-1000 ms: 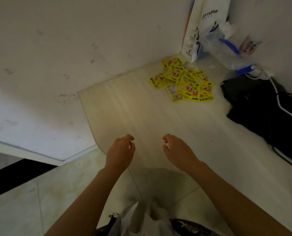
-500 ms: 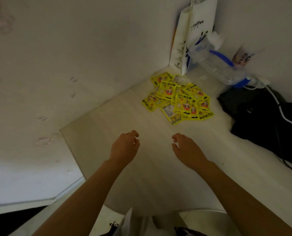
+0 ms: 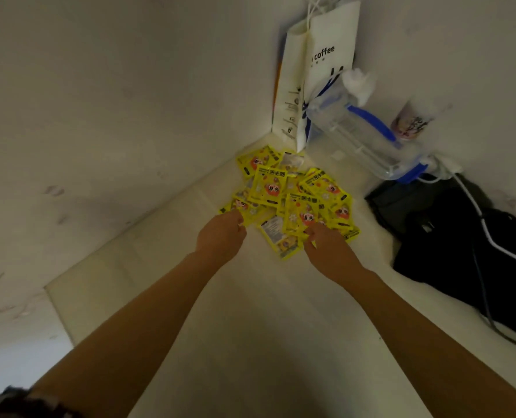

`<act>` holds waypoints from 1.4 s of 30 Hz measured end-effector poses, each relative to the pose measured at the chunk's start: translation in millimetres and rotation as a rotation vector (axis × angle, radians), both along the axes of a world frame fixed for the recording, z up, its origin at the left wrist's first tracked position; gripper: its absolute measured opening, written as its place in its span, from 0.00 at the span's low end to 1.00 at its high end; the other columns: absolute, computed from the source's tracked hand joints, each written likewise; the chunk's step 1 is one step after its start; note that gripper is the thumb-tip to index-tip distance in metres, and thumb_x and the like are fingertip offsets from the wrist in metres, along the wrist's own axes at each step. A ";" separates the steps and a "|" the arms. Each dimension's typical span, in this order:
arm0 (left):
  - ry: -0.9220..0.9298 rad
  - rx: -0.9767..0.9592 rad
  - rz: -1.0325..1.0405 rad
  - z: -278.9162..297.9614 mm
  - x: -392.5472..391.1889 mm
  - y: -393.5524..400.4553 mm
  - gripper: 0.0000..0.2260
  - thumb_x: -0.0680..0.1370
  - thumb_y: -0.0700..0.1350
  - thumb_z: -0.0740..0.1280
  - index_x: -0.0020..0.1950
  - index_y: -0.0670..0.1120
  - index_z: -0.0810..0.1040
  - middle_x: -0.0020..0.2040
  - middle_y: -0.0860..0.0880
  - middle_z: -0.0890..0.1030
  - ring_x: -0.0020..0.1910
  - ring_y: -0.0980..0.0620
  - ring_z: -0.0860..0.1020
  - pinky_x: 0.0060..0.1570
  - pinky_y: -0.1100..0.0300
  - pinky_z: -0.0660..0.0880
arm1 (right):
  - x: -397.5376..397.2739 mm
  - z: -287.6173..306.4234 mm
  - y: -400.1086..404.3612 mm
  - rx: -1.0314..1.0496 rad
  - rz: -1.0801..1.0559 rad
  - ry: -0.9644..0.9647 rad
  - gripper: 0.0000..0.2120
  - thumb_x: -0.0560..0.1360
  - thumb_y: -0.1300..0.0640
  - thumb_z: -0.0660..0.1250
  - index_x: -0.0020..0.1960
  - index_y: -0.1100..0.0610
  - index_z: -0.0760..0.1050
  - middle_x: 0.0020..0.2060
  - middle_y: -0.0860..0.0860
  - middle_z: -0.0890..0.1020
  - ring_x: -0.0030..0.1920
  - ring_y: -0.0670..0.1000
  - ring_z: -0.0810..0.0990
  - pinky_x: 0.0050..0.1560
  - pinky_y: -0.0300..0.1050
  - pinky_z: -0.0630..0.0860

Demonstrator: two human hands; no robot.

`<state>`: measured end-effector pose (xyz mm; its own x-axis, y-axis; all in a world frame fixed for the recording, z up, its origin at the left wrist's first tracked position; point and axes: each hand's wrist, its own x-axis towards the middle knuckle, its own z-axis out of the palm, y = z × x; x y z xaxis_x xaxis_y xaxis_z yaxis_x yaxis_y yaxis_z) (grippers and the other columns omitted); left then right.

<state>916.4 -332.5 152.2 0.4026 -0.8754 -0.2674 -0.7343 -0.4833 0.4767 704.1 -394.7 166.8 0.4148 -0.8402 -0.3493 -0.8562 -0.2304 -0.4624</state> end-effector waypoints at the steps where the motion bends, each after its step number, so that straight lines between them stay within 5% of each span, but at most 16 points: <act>1: 0.010 0.006 0.009 -1.2 -1.1 -12.9 0.10 0.77 0.46 0.61 0.57 0.48 0.76 0.55 0.46 0.81 0.57 0.43 0.77 0.53 0.52 0.74 | 0.2 -1.6 -10.2 0.016 -0.011 0.000 0.18 0.79 0.57 0.59 0.67 0.61 0.68 0.61 0.58 0.77 0.62 0.59 0.75 0.59 0.50 0.72; 8: 0.066 0.052 0.081 -19.5 -3.9 -84.5 0.11 0.77 0.46 0.62 0.58 0.46 0.75 0.57 0.44 0.78 0.58 0.43 0.75 0.54 0.51 0.73 | 6.1 -28.1 -67.2 0.071 -0.075 0.040 0.12 0.79 0.57 0.59 0.58 0.64 0.70 0.53 0.61 0.77 0.55 0.60 0.76 0.45 0.47 0.69; 13: 0.054 0.068 0.132 -31.3 -3.4 -115.4 0.17 0.78 0.46 0.62 0.65 0.44 0.70 0.61 0.42 0.74 0.62 0.42 0.73 0.55 0.48 0.72 | 16.6 -44.0 -88.7 0.095 -0.159 0.099 0.21 0.79 0.51 0.60 0.64 0.66 0.66 0.61 0.61 0.73 0.61 0.61 0.73 0.54 0.50 0.72; 21: -0.011 0.090 0.202 -48.1 -6.2 -149.0 0.27 0.77 0.58 0.63 0.68 0.40 0.67 0.64 0.41 0.72 0.66 0.39 0.67 0.60 0.45 0.69 | 51.2 -57.1 -90.0 0.104 -0.329 0.289 0.37 0.73 0.39 0.65 0.72 0.60 0.57 0.67 0.61 0.63 0.68 0.66 0.64 0.55 0.58 0.75; 28: -0.116 0.105 0.149 -60.1 -6.9 -161.2 0.30 0.74 0.58 0.68 0.70 0.43 0.67 0.65 0.43 0.71 0.65 0.40 0.67 0.60 0.46 0.69 | 60.3 -62.5 -89.0 0.114 -0.366 0.229 0.36 0.74 0.44 0.66 0.74 0.56 0.53 0.68 0.62 0.60 0.68 0.67 0.61 0.63 0.61 0.70; 42: 0.016 0.222 0.248 -56.4 -0.4 -154.9 0.32 0.68 0.52 0.77 0.67 0.47 0.69 0.64 0.44 0.70 0.66 0.41 0.64 0.61 0.47 0.64 | 45.0 -62.8 -84.7 0.169 -0.369 0.001 0.46 0.70 0.54 0.74 0.76 0.57 0.47 0.66 0.65 0.65 0.66 0.65 0.67 0.66 0.58 0.69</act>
<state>916.0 -487.4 95.8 0.5904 -0.6709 -0.4486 -0.5743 -0.7398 0.3506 749.1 -479.3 104.0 0.0952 -0.8633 -0.4957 -0.8679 0.1719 -0.4661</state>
